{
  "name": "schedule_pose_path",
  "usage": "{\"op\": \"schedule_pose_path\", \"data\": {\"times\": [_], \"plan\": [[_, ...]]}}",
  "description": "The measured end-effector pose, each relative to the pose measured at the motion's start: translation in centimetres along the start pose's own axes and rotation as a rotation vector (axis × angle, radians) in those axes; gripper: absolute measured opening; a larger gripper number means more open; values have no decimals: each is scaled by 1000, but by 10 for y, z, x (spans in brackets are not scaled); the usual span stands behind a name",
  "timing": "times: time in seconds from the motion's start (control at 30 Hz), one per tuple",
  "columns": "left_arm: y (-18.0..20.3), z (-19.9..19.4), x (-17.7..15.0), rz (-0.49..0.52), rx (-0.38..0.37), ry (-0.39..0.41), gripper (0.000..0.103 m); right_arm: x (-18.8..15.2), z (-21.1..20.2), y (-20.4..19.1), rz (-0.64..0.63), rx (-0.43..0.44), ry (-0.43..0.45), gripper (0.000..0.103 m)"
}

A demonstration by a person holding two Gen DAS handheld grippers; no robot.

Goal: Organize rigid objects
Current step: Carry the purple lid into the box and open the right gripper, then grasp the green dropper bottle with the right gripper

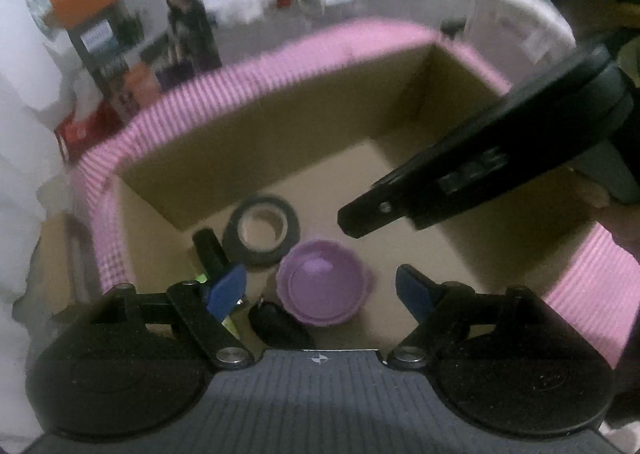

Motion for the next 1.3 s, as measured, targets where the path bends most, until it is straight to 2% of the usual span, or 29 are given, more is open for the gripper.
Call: {"op": "schedule_pose_path", "data": {"times": [0.03,0.07,0.2,0.3,0.37,0.4,0.47,0.63,0.83,0.9,1.0,1.13,1.2,1.3], "plan": [[2,-12,0,-4,11,30,83,-4,-16,-3,-6,13,39,50],[4,-25,0,-3,21,65,83,-9,-33,-6,-16,24,84,58],[22,-73,-8,8,27,193,91,-38,-99,-17,-52,64,205,61],[41,-99,-20,29,23,260,98,-71,-138,-20,-65,91,290,80],[56,-109,-30,38,13,283,99,-102,-159,-20,-95,76,366,97],[65,-112,-38,31,8,287,99,-114,-166,-22,-112,61,397,101],[81,-112,-52,15,-20,280,99,-142,-179,-20,-146,22,452,103],[108,-101,-85,-96,-87,281,99,-187,-180,-5,-135,-80,471,103],[126,-70,-110,-233,-165,285,100,-216,-155,12,-202,-324,486,103],[131,-62,-113,-250,-182,290,103,-220,-148,15,-244,-365,508,103],[136,-57,-111,-249,-214,319,103,-221,-139,16,-289,-354,522,103],[139,-53,-104,-208,-254,360,103,-221,-139,26,-266,-198,564,103],[144,-47,-99,-168,-192,370,103,-217,-136,31,-217,-147,566,103],[155,-35,-89,-42,-16,359,103,-212,-130,34,-170,-81,536,103]]}}
Point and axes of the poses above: each gripper's, at about its wrist camera, not at the fingertips, and z roughly the way its jaws point, y to its right, x to its top, the point moved 4 cm from there along z, roughly the way its jaws point, and after that the axes turned 13 degrees about z, right-handed, at the moved point
